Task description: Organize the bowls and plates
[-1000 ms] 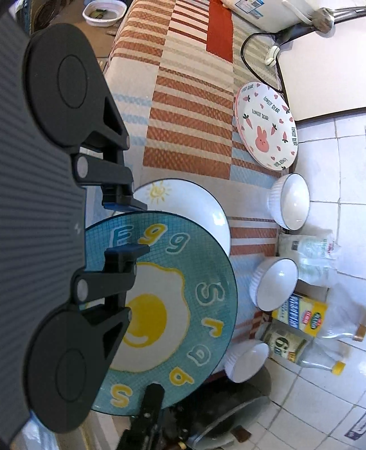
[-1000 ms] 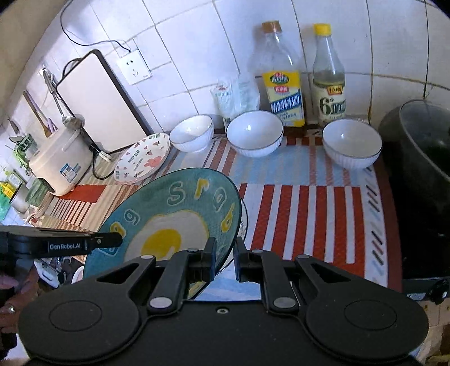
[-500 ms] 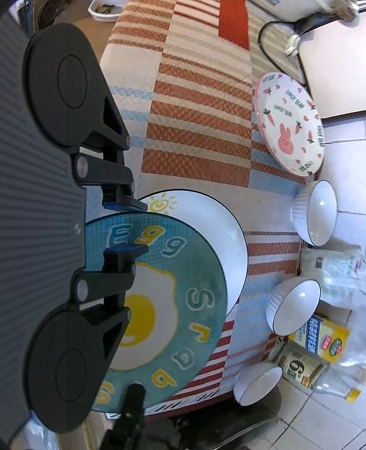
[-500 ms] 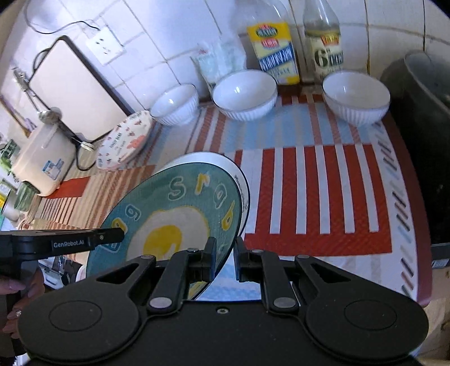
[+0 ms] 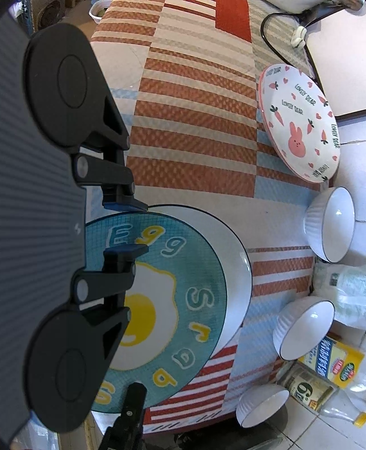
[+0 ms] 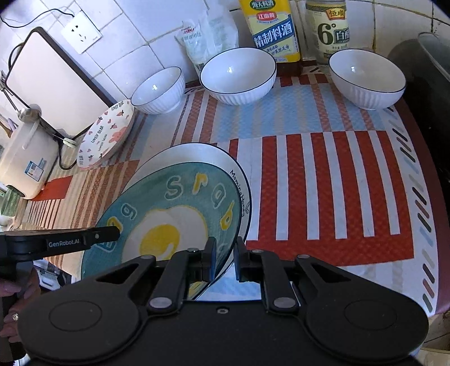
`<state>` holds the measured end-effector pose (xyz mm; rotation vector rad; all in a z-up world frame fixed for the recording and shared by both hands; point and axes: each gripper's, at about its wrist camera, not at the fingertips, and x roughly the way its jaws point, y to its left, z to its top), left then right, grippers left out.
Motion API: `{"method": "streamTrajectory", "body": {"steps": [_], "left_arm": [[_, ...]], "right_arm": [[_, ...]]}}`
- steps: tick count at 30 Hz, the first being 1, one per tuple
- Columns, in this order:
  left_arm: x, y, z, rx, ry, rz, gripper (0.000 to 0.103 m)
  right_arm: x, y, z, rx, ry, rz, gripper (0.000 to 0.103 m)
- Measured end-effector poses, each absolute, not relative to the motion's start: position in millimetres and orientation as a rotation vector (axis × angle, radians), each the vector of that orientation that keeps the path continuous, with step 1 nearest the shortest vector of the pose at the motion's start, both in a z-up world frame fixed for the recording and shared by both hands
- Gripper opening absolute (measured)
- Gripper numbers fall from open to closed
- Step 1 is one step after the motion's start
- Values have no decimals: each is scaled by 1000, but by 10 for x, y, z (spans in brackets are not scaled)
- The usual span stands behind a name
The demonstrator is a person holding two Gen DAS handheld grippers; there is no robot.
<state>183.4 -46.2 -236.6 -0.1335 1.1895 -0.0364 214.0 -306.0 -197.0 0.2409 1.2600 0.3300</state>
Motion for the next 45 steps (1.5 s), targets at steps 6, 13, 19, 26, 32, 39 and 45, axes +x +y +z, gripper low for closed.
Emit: {"method": "streamTrajectory", "body": {"steps": [6,13,19,26,32,39,45], "left_arm": [[1900,-457,-2351,-119,1205,-27,21],[2011,-463,-2374,-93,1226,-21,21],[2043,-445,-2462,-81,1266,-21,21],[2104,-404,-2508,-77,1292,-17,21],[2124,-402,-2542,-99,1304,-12,21],[2135,-431,-2551,-76,1317,-9,21],[2114,-488,-2529,-49,1323,-7,21]], "right_arm": [[2213,-3044,-2059,246,1279,333,17],[2265,-3004,-2145,241,1300,339,18],[2323,-2918,-2161,177,1291,356,18],[2424,-2846,-2234,136,1297,377,18],[2492,-2822,-2230,85,1281,392,19],[2496,-2749,-2204,-8,1250,419,21],[2461,-2669,-2163,-119,1201,432,24]]}}
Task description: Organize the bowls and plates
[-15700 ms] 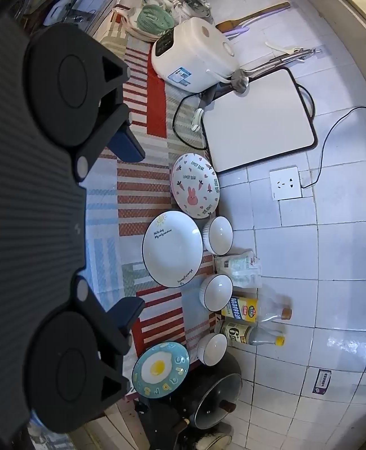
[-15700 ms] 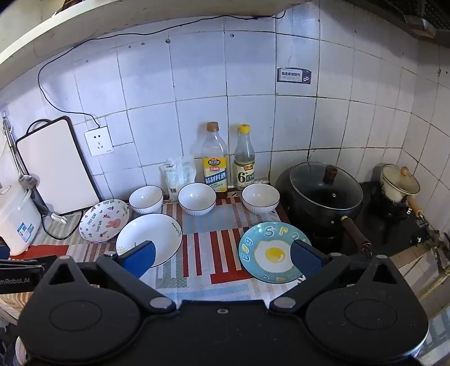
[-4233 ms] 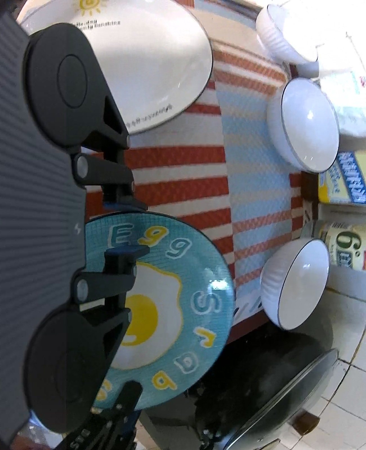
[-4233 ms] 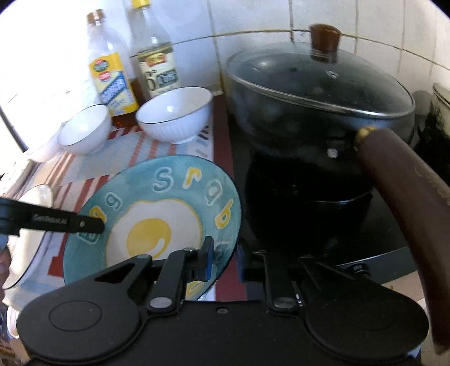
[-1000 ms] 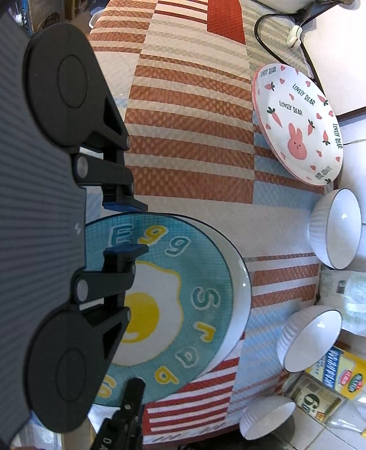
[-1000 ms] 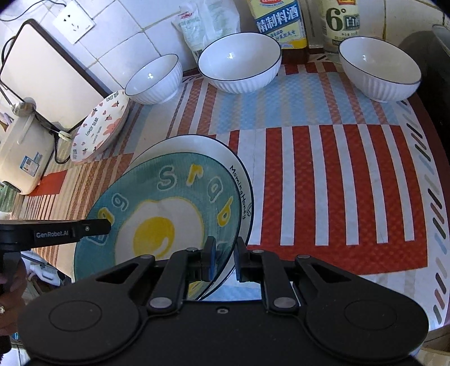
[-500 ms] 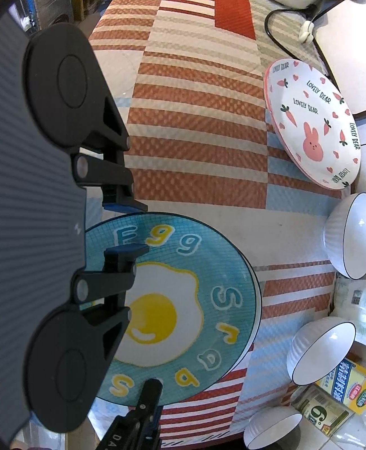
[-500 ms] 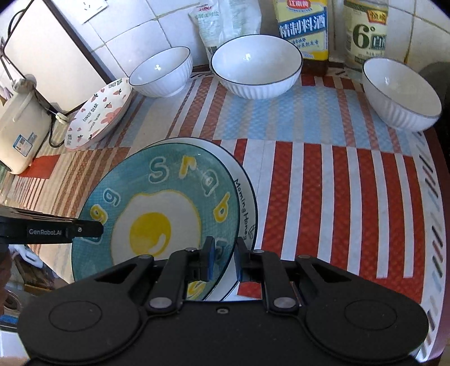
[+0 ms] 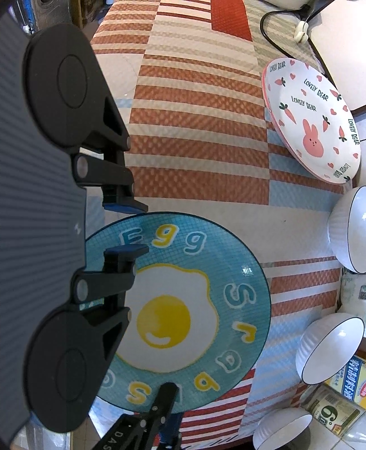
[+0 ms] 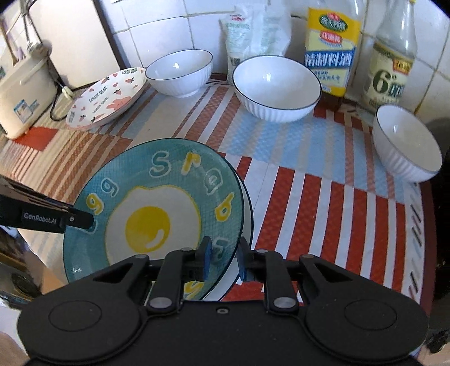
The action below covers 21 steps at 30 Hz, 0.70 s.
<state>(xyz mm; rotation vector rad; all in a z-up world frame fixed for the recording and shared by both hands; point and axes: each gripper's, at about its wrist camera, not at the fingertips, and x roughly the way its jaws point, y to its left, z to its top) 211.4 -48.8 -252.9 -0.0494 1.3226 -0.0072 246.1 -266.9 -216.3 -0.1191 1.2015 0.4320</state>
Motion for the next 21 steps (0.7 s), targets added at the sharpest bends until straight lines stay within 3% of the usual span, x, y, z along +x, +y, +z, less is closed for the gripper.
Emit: {"method": "streamTrajectory", "body": {"steps": [10,21], "left_arm": [[2090,-561,-2517,-21,1312,21,21],[1878,-619,-2243,-24,1242,-15,24]], "right_arm": [[2324,-2533,-2157,-315,1133,420,28],[2227,-2807,-1831,-116,1088,447,31]]}}
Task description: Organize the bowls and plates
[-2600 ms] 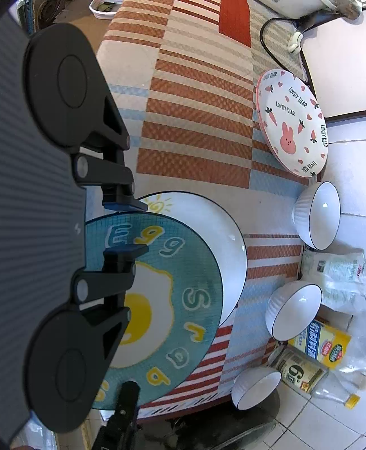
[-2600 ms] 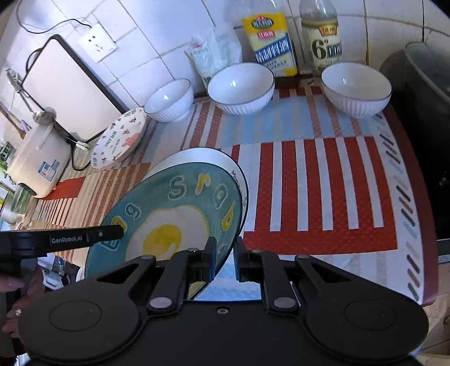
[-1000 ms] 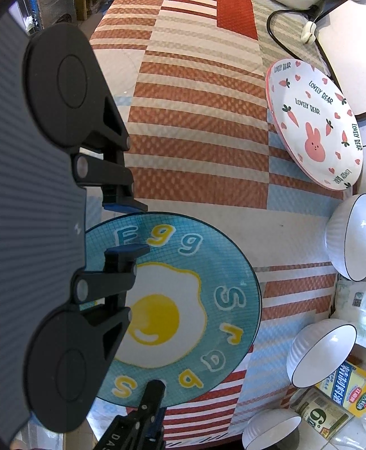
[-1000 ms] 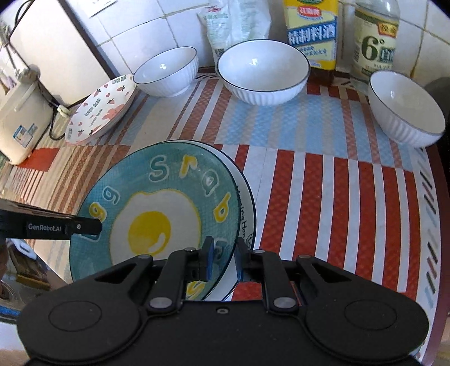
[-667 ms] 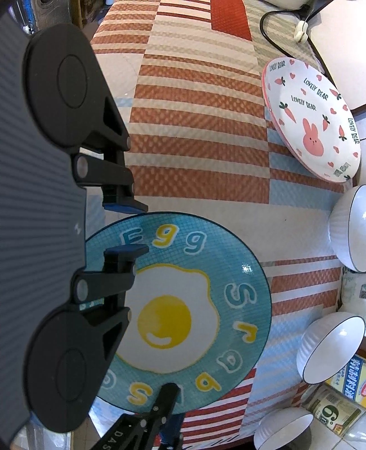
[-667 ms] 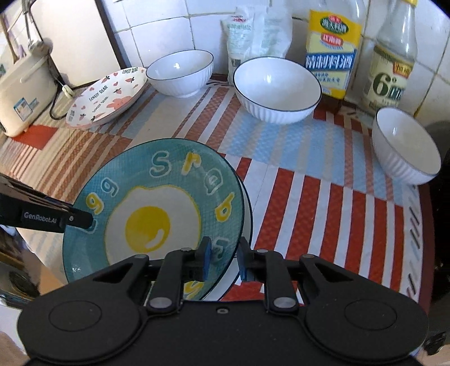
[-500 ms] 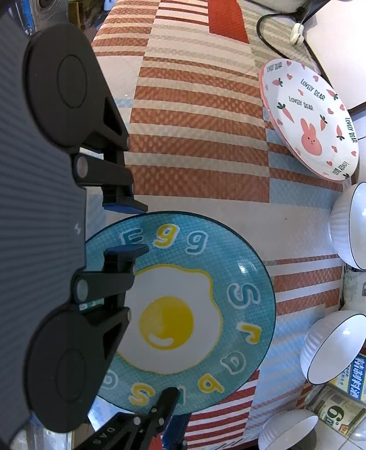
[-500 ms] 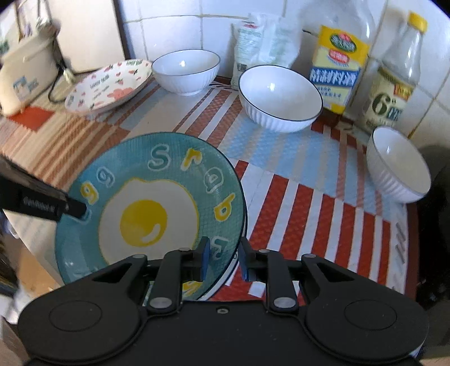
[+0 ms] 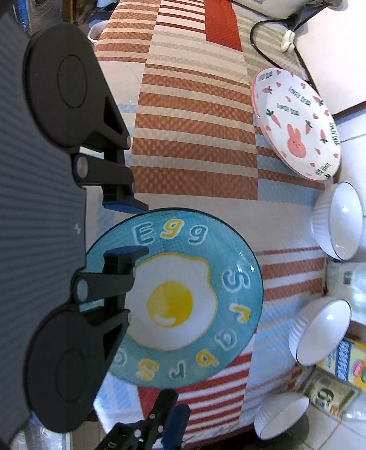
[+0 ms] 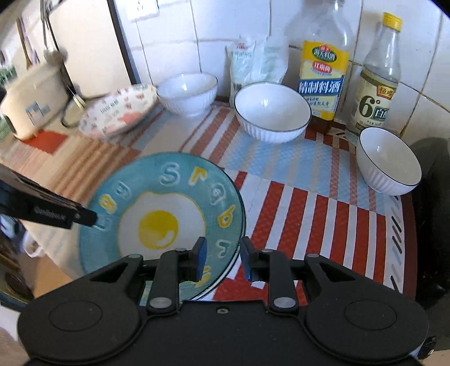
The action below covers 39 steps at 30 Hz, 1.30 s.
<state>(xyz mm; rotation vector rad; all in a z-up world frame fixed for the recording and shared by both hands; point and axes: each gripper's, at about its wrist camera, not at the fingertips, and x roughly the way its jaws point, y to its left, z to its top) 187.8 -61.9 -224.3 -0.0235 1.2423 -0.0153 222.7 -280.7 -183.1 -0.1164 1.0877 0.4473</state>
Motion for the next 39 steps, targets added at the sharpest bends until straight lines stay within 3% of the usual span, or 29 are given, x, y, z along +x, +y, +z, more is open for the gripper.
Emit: {"method": "streamTrajectory", "body": {"steps": [5,12,18,21,39], "left_arm": [[1672,-587,-2005,-8,1196,-63,28],[1336,-397,-1587,-3,1109,-115,41],[1081,-85,-1261,-13,1032,-149,42],[969,90,-1129,-16,999,-150,47],[816,914,-687,-5,875,-69,71]], "right_arm": [[2053,-2809,-1599,-70,1033,487,35],[1752,-2615,-1272,-66,959,514,56],[1533,-2358,-1020,-48,920,523,60],[1460,-2226,-900,-32,895,531,66],[1452,-1543,-411,44,800,607,72]]}}
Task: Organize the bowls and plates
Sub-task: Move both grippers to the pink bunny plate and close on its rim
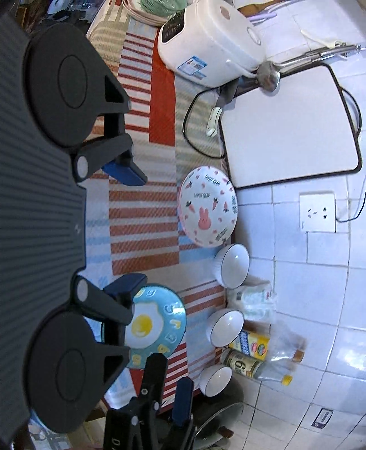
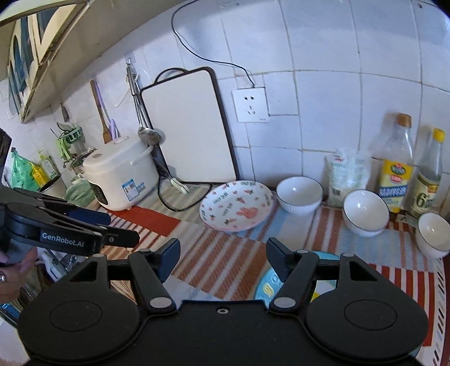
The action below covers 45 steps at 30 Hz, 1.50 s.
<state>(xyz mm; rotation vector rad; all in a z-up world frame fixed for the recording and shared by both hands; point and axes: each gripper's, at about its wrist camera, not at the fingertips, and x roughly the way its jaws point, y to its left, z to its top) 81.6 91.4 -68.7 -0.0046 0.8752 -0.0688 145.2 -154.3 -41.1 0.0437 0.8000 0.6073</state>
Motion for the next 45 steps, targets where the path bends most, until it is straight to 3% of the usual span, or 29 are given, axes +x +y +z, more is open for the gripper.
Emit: {"method": "streamTrajectory", "body": {"steps": [8,10,11,25,42,45], "left_arm": [[1072,1034,-720,-23,841,-18,78],[1168,1075,-762,-37,824,3,88],[1216,1100,-788,-43,810,13,88],[2232,1512,-1254,-136,774,134,88],[3239,1764,-2476,-204,911,114,77],[3384,1806,-2679,-187,979,83,74]], "right_arm": [[1831,-1355,-443,64,799,641,75],[1987,-1295,-495,66,803,649,75],[2082,-1264,-534,67,805,647,75],[3074,-848,-1176,53,766,678,75],[3770,-641,-2402,136,1059,547,74],[3863,-659,-2551,193,1107,502,69]]}}
